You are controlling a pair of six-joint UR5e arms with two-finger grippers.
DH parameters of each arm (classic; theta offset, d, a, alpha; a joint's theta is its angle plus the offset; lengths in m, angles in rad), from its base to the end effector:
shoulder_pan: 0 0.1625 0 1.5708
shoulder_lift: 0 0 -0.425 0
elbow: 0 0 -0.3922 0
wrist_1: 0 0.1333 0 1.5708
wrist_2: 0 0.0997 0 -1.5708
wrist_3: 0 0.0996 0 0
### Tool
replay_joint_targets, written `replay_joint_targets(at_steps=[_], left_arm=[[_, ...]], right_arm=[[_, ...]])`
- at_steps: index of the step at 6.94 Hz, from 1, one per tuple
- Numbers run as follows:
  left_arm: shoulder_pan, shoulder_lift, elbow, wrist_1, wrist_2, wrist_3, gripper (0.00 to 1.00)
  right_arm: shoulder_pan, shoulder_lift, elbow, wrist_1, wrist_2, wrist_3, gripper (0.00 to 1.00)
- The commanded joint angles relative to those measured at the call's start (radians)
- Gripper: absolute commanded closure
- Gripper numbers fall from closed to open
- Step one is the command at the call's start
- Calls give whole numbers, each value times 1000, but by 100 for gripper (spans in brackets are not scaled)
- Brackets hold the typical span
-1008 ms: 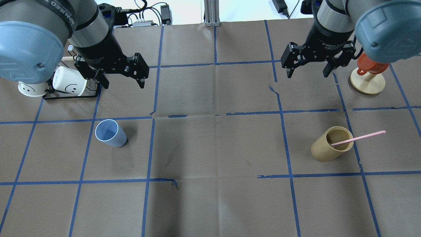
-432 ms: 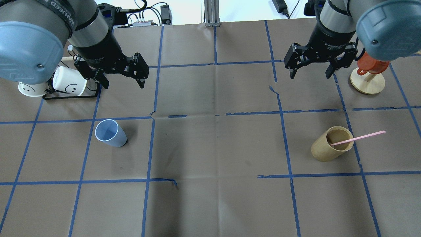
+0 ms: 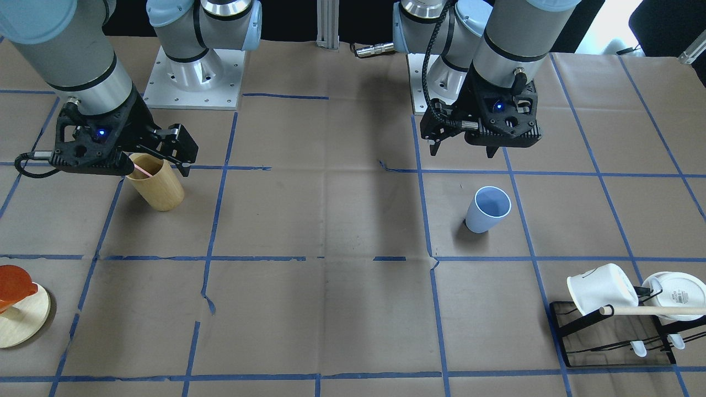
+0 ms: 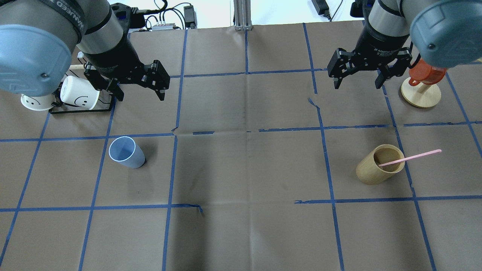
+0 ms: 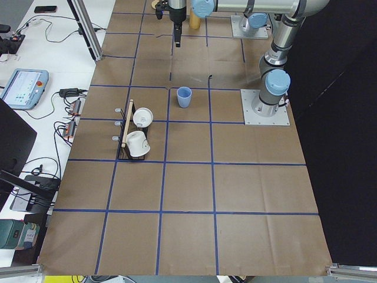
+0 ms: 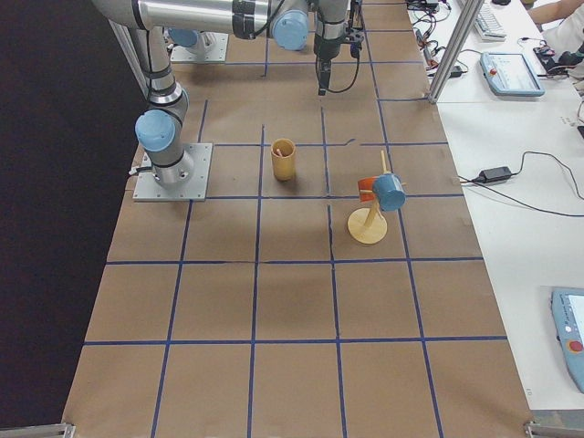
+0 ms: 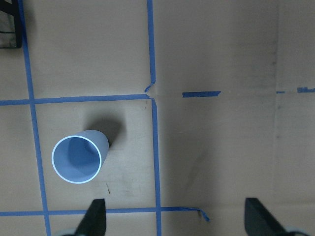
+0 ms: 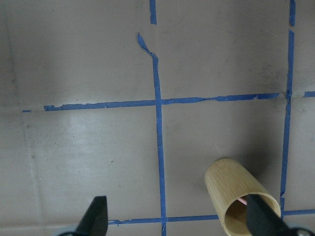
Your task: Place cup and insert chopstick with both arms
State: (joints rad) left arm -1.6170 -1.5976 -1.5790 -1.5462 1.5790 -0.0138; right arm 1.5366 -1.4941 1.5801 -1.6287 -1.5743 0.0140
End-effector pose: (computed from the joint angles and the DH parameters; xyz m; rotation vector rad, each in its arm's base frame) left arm -0.1555 -0.4954 0.4730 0.0508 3.1326 0.0159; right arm 0.1151 -0.5244 0.4502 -0.0755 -3.1371 -0.0441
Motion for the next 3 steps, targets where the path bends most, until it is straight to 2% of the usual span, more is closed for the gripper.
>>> replay_joint_targets(at_steps=[1, 3], left_arm=[[0, 1, -1, -2, -1, 2, 0], [50, -11, -4, 3, -1, 18, 0]], right_arm=[[0, 0, -5, 1, -16, -2, 0], [2, -1, 6, 1, -18, -2, 0]])
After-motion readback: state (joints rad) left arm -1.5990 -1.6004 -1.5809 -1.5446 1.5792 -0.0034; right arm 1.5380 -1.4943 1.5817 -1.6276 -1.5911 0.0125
